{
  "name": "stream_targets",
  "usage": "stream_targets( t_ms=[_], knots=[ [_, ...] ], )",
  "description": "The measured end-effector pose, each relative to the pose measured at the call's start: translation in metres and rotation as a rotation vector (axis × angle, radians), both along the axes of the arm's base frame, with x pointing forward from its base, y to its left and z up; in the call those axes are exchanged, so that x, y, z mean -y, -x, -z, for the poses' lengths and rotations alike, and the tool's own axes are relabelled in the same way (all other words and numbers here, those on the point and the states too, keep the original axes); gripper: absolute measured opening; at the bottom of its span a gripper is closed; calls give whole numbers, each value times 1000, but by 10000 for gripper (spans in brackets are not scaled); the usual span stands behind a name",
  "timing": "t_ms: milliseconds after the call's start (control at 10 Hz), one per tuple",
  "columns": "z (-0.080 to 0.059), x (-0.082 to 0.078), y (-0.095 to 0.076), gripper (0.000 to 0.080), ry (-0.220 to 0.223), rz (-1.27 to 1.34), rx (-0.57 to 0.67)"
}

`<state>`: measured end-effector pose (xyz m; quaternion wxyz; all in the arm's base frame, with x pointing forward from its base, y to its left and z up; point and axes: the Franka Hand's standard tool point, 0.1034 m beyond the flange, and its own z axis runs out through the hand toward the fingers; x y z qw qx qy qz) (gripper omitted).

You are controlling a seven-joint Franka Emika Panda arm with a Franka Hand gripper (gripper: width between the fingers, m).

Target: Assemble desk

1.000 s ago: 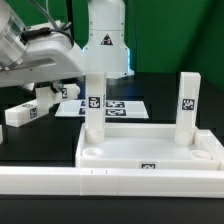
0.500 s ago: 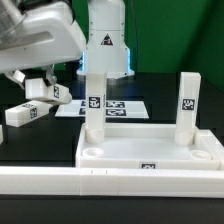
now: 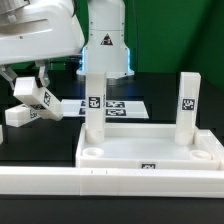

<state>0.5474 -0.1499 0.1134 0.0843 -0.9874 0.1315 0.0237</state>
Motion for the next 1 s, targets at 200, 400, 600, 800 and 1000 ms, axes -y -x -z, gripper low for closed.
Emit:
stream_targets(
  t_ms=[200, 400, 600, 800, 1000],
  knots=[
    [-16, -6, -16, 291, 48, -8, 99],
    [-23, -10, -24, 290, 120, -13, 210],
    [-19, -1, -22, 291, 182, -2, 283],
    [-22, -9, -26, 291, 181, 9, 286],
    [-40, -35, -44, 291, 174, 14, 314]
  ],
)
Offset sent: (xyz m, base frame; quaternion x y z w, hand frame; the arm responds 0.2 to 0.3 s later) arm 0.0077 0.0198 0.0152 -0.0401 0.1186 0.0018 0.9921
